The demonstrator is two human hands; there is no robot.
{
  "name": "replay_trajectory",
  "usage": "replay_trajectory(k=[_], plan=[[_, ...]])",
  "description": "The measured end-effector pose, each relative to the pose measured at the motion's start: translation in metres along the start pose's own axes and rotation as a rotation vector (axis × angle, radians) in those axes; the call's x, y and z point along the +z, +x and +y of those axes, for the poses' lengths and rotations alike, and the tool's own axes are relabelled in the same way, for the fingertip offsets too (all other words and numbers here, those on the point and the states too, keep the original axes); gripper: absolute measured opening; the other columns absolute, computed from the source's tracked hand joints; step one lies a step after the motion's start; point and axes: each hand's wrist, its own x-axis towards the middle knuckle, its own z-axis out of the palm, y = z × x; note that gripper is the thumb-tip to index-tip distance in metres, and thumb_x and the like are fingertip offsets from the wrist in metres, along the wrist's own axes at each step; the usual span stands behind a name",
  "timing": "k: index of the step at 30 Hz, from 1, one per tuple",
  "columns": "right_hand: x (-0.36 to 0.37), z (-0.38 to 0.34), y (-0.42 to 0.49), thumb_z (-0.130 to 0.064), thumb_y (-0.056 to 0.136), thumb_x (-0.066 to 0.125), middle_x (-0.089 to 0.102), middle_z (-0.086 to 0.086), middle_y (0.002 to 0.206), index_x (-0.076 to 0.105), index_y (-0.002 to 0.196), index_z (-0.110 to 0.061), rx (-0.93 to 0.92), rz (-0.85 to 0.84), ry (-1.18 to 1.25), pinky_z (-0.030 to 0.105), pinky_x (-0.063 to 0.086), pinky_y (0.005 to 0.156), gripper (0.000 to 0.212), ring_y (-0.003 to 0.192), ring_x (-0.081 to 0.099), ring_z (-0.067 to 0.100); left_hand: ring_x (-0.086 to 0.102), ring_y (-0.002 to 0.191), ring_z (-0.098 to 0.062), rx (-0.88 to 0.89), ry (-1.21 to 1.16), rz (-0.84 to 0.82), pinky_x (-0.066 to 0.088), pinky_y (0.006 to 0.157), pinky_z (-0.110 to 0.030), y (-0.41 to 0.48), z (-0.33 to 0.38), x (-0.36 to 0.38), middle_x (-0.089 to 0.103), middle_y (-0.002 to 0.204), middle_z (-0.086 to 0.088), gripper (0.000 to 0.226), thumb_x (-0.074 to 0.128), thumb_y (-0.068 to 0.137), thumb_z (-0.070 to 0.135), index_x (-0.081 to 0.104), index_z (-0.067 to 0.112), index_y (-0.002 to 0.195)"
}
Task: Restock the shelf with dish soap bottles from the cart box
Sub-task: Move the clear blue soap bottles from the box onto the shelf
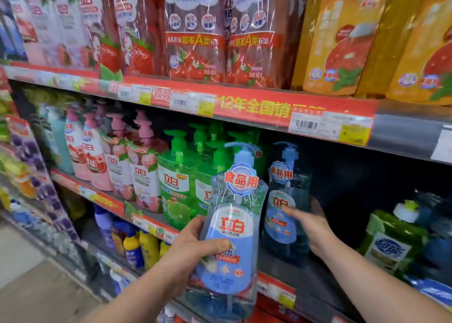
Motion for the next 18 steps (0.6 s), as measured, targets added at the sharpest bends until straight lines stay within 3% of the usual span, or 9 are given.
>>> replay_trajectory(k=[4,9,14,18], plan=[[0.002,0.005,0.017,0.001,0.069,0.074,0.073,0.005,0.095,0.063,0.105,-0.02,-0.076,-0.071,-0.018,0.026,0.055,0.062,0.043,0.08,0.069,0.02,0.073,0.076,-0.026,0.01,0.025,0.016,0.057,0.056,-0.032,0.005,-0.002,-0.004,0.076,0.089,-0.005,0.071,0.084,0.045,0.006,0.056,0.011,0.11],[-0.004,-0.001,0.035,0.0,0.073,0.074,0.064,-0.005,0.097,0.051,0.107,-0.024,-0.015,-0.133,-0.159,0.013,0.05,0.057,0.048,0.081,0.06,0.006,0.072,0.085,-0.031,0.016,0.034,0.016,0.058,0.06,-0.035,0.008,-0.005,-0.014,0.074,0.099,-0.011,0.092,0.088,0.032,0.019,0.055,0.013,0.117],[-0.009,-0.015,0.054,-0.004,0.073,0.077,0.057,0.006,0.114,0.041,0.127,-0.008,-0.025,-0.16,-0.377,0.022,0.048,0.069,0.066,0.095,0.056,0.017,0.073,0.082,-0.029,0.011,0.054,-0.013,0.057,0.059,-0.033,0.007,-0.001,-0.017,0.075,0.095,-0.008,0.088,0.088,0.033,0.02,0.055,0.013,0.114],[-0.003,-0.015,0.058,0.0,0.075,0.073,0.057,0.013,0.122,0.04,0.131,-0.005,-0.007,-0.143,-0.381,0.031,0.045,0.08,0.065,0.099,0.054,0.02,0.073,0.081,-0.029,0.01,0.054,-0.003,0.057,0.058,-0.032,0.008,0.002,-0.017,0.075,0.095,-0.009,0.083,0.087,0.036,0.018,0.056,0.012,0.112]])
